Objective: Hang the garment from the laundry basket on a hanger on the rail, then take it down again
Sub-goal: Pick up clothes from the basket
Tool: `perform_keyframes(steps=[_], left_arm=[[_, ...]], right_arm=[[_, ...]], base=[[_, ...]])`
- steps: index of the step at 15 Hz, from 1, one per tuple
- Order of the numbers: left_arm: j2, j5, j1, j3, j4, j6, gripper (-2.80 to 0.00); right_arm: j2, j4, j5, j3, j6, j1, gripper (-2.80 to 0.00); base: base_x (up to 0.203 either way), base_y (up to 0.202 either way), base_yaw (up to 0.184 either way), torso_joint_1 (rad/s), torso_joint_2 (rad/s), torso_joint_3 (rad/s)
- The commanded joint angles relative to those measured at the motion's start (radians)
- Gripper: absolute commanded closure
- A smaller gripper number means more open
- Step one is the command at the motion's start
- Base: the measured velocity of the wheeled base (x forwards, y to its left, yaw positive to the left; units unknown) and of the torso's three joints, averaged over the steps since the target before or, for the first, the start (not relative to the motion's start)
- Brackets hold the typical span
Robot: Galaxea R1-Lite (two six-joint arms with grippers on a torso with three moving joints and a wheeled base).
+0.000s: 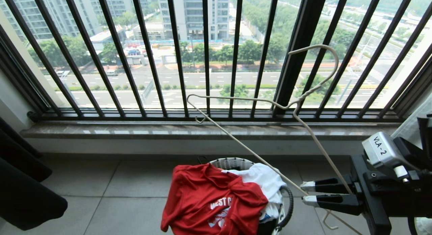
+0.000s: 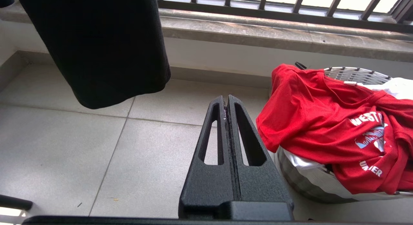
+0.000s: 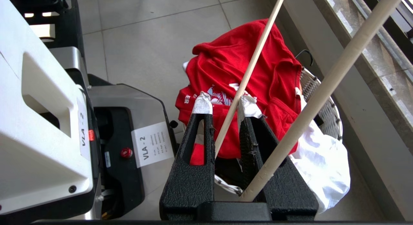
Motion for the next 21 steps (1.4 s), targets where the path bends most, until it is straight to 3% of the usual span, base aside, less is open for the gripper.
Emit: perform_keyframes(steps=[1, 13, 21], left_arm=[[0.000, 0.001, 0.001, 0.000, 0.000, -0.001, 0.00], [0.001, 0.002, 0.000, 0.000, 0.000, 0.001, 0.00], [0.001, 0.001, 0.001, 0.000, 0.000, 0.008, 0.00]], right_arm=[[-0.005, -0.001, 0.004, 0.000, -0.004, 0.000, 0.00], [-0.025, -0.001, 0.004, 0.003, -0.004, 0.000, 0.00], [-0.006, -0.001, 0.003, -0.002, -0.004, -0.004, 0.00]], base=[[0.000, 0.000, 0.000, 0.011, 0.00, -0.192], [0.000, 0.000, 0.000, 0.004, 0.00, -0.196], [0.000, 0.000, 0.000, 0.001, 0.00, -0.023]])
